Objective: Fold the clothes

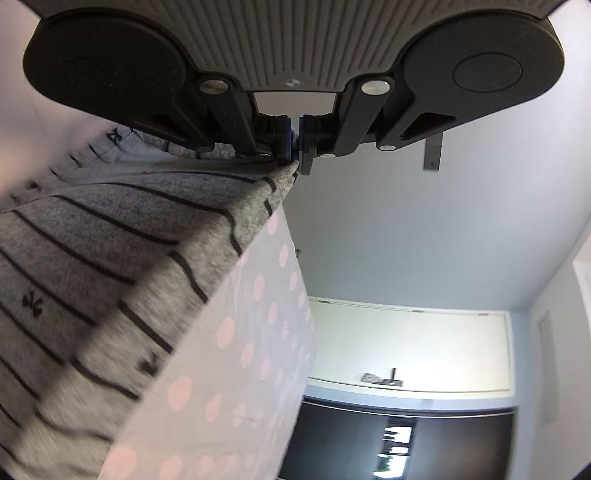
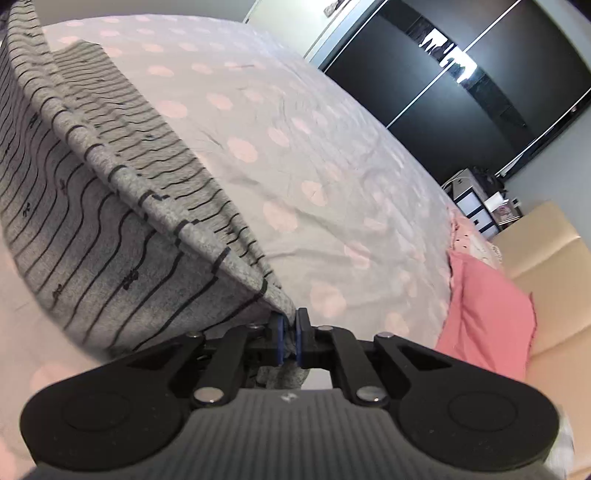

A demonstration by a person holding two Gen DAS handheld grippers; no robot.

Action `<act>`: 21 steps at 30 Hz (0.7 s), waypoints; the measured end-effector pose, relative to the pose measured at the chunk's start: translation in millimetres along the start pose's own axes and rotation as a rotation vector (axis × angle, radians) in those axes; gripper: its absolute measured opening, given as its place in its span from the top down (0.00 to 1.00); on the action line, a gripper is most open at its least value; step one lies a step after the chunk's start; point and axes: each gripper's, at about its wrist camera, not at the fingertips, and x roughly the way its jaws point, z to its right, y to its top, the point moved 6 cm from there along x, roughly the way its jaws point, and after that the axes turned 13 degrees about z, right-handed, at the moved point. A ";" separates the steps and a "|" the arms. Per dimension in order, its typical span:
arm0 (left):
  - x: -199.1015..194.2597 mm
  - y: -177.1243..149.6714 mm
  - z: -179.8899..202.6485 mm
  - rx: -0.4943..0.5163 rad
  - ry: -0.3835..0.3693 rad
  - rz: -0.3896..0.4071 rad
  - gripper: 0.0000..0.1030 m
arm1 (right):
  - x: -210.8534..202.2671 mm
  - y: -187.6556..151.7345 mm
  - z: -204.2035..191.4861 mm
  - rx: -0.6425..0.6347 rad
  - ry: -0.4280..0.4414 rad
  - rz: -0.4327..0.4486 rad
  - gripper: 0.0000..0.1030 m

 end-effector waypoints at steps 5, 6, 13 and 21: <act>83.6 44.9 31.0 0.117 -0.048 -0.024 0.98 | 84.4 -1.0 15.3 0.009 0.002 -0.079 0.93; 98.6 52.1 39.9 0.136 -0.057 -0.030 0.98 | 101.3 -3.4 15.7 0.016 0.003 -0.093 0.93; 170.1 75.6 99.7 0.203 -0.101 -0.054 0.98 | 187.4 -34.0 2.0 0.030 0.009 -0.188 0.93; 193.9 79.5 106.9 -0.067 -0.166 -0.095 0.68 | 197.1 -55.5 -5.0 0.131 -0.024 -0.181 0.71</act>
